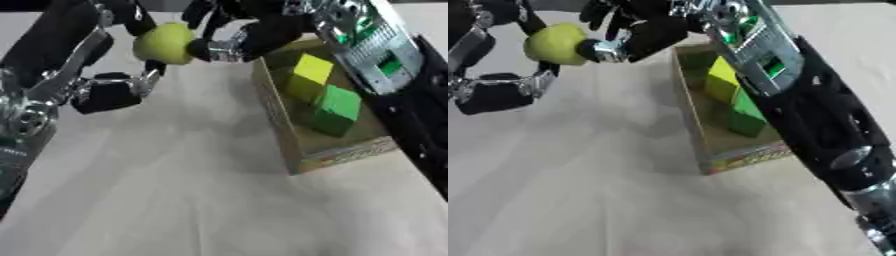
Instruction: Pick up the objects with one hand, pass them to the other hand, and then place them into the box on the other side of the table.
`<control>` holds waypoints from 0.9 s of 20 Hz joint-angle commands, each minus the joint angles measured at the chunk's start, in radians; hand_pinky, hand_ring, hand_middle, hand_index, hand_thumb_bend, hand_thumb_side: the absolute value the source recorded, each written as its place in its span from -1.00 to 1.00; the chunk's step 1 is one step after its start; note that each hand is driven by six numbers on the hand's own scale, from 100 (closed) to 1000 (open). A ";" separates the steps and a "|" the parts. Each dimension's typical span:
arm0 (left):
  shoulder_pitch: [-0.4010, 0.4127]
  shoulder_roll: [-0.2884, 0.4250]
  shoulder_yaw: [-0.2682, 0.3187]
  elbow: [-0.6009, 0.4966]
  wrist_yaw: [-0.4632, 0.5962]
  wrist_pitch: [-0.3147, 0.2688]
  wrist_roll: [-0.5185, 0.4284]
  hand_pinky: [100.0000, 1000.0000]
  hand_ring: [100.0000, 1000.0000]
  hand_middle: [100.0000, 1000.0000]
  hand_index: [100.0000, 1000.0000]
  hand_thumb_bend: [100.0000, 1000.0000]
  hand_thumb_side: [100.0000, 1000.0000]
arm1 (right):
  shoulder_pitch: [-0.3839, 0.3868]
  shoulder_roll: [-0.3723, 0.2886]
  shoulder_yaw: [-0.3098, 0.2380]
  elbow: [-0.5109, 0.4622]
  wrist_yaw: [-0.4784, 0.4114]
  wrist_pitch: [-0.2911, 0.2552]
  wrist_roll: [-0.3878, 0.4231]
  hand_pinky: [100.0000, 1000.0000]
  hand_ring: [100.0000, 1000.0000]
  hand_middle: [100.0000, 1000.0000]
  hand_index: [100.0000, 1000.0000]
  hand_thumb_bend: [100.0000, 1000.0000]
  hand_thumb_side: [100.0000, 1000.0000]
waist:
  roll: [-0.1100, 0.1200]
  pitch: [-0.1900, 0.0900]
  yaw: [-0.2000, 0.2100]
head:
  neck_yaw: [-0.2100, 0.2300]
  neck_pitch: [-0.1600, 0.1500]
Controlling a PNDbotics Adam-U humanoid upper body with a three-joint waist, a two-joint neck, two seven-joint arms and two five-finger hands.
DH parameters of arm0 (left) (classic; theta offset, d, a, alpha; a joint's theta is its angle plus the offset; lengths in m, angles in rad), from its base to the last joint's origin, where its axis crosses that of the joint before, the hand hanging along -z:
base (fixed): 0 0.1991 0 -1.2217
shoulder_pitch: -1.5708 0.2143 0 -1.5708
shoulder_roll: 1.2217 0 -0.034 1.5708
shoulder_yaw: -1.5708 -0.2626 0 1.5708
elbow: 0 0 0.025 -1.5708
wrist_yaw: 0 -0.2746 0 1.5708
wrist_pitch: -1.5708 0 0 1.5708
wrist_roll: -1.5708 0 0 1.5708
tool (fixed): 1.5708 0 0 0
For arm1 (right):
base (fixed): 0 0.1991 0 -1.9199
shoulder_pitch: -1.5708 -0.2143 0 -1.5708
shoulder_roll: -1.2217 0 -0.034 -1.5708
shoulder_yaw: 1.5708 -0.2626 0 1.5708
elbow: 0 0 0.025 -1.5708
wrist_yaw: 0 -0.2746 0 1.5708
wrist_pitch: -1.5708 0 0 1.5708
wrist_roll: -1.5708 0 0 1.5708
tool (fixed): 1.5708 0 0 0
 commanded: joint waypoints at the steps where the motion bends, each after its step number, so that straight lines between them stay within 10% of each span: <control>1: -0.019 0.008 0.003 -0.016 -0.011 -0.003 0.008 0.27 -0.01 -0.20 0.02 -1.00 -1.00 | -0.023 -0.003 -0.004 -0.008 -0.027 0.021 0.005 0.83 0.51 0.55 0.70 -0.52 -0.01 | -0.011 -0.048 0.002 | -0.001 -0.004; 18: -0.024 -0.006 0.002 -0.003 -0.048 -0.009 0.008 0.26 -0.02 -0.20 0.01 -1.00 -1.00 | -0.012 -0.006 -0.015 -0.035 -0.125 0.086 0.004 0.83 0.48 0.54 0.70 -0.56 0.00 | -0.011 -0.043 0.002 | 0.008 -0.011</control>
